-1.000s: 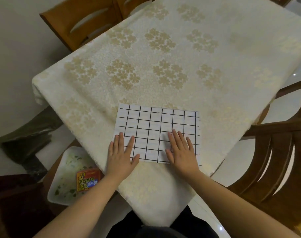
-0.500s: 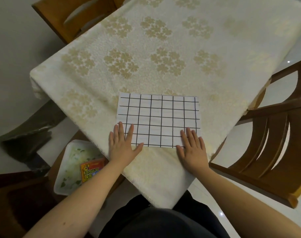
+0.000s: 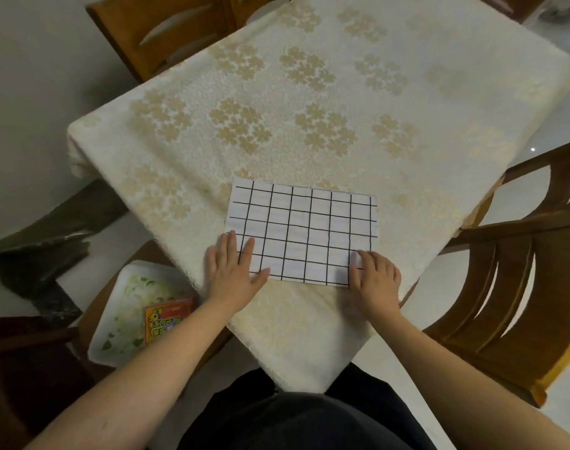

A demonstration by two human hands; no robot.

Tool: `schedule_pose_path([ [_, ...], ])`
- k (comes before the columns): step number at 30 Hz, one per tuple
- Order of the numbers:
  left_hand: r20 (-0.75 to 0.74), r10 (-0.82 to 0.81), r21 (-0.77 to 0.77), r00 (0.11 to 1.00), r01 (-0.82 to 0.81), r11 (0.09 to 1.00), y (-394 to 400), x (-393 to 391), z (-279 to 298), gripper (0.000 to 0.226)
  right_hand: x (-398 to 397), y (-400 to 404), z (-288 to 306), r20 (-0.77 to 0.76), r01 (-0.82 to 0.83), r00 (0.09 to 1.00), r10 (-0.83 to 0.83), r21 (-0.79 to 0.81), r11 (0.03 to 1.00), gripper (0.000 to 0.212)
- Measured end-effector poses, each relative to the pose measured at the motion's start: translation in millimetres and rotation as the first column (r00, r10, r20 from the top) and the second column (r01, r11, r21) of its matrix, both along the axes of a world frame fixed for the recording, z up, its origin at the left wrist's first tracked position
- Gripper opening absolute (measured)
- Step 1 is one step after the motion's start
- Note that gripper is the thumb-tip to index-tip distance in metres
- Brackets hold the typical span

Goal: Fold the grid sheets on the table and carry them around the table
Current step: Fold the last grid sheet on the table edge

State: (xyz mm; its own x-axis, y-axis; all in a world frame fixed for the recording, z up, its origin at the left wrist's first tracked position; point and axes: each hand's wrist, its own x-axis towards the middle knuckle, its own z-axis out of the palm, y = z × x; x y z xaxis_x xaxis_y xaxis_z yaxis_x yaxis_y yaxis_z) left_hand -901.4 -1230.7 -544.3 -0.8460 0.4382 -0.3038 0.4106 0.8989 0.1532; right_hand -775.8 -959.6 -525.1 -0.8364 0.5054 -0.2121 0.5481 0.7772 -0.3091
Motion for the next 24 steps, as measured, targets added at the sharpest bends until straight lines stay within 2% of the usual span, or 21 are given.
schedule_pose_path([
  [2,-0.062,0.031,0.128,0.998,-0.023,0.992,8.8,0.8,9.4,0.073,-22.6,7.9,1.8,-0.087,-0.027,0.996,0.029,0.023,0.999,0.039],
  [4,-0.052,0.103,0.251,0.993,-0.087,0.964,20.7,6.1,20.6,0.061,-50.6,15.6,6.4,-0.123,-0.057,0.991,0.054,-0.022,0.998,0.034],
  [6,-0.038,0.149,0.351,0.988,-0.126,0.928,32.0,16.4,28.2,0.051,-82.3,23.4,11.5,-0.124,-0.100,0.988,0.090,-0.072,0.992,0.031],
  [9,-0.079,0.141,0.433,0.987,-0.093,0.897,42.3,35.2,31.2,0.044,-129.7,33.9,16.3,-0.061,-0.187,0.981,0.182,-0.097,0.978,0.029],
  [11,0.062,0.242,0.476,0.968,-0.242,0.846,50.6,46.6,29.8,0.038,-156.1,38.9,16.9,-0.030,-0.205,0.979,0.203,-0.151,0.967,0.028],
  [14,0.313,0.429,0.517,0.847,-0.531,0.672,63.6,57.1,30.2,0.030,-190.0,42.5,13.7,0.006,-0.245,0.968,0.252,-0.204,0.948,0.024],
  [18,0.371,0.482,0.491,0.794,-0.608,0.624,70.5,59.1,24.5,0.022,-220.8,44.0,11.4,0.048,-0.369,0.922,0.385,-0.199,0.908,0.024],
  [20,0.406,0.568,0.456,0.716,-0.697,0.554,72.6,59.9,24.2,0.016,-233.5,43.2,11.3,0.072,-0.416,0.899,0.431,-0.163,0.895,0.026],
  [21,0.454,0.621,0.423,0.640,-0.767,0.482,73.5,61.4,22.9,0.013,-239.2,42.7,10.6,0.094,-0.433,0.889,0.448,-0.144,0.890,0.027],
  [24,0.676,0.662,0.287,0.323,-0.943,0.166,78.9,71.6,21.0,0.018,-250.8,40.6,9.5,0.224,-0.468,0.853,0.471,-0.069,0.881,0.029],
])
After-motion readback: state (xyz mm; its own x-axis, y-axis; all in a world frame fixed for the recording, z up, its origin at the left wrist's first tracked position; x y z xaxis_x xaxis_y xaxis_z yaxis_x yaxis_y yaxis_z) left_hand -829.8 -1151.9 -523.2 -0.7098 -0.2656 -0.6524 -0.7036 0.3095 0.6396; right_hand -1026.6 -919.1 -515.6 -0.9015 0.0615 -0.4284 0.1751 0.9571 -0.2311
